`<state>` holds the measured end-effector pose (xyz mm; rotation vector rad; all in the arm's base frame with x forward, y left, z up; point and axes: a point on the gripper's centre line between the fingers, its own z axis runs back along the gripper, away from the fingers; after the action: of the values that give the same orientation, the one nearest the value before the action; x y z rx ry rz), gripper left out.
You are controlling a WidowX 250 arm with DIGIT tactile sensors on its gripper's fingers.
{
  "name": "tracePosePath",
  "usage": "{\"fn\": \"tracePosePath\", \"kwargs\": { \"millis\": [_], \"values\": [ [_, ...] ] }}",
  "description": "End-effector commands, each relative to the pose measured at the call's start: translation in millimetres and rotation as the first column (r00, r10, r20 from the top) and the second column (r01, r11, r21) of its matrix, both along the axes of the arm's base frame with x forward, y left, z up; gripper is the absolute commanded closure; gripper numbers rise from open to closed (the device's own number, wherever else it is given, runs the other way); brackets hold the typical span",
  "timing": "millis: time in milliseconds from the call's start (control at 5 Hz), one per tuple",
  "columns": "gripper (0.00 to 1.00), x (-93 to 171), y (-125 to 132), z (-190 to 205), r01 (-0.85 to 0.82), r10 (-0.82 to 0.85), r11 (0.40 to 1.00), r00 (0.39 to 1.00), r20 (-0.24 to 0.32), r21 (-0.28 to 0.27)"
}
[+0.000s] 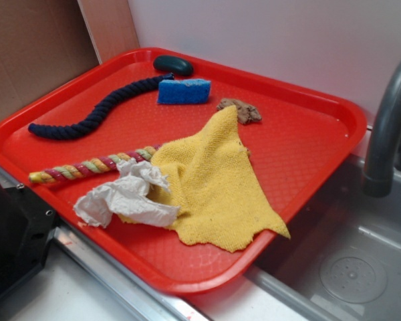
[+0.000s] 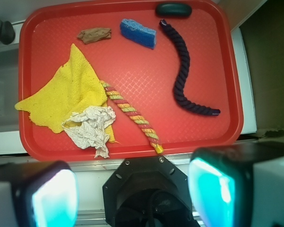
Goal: Grab the blue sponge.
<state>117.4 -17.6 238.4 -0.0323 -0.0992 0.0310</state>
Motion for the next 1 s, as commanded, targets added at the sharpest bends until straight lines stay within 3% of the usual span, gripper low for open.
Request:
{"fn": "tracePosePath", "kwargs": {
  "millis": [0, 200, 400, 600, 800],
  "values": [
    [0.0, 0, 0, 0, 0.0, 0.0, 1.0, 1.0, 0.0, 0.0],
    [0.0, 50, 50, -50, 0.005, -0.004, 0.989, 1.0, -0.008, 0.15],
    [0.0, 109, 70, -90, 0.209, -0.21, 0.961, 0.978, -0.013, 0.181],
    [0.0, 151, 75, -107, 0.274, -0.291, 0.937, 0.955, 0.053, 0.215],
    [0.0, 188, 64, -126, 0.448, -0.471, 0.879, 0.868, 0.153, 0.166]
  ]
}}
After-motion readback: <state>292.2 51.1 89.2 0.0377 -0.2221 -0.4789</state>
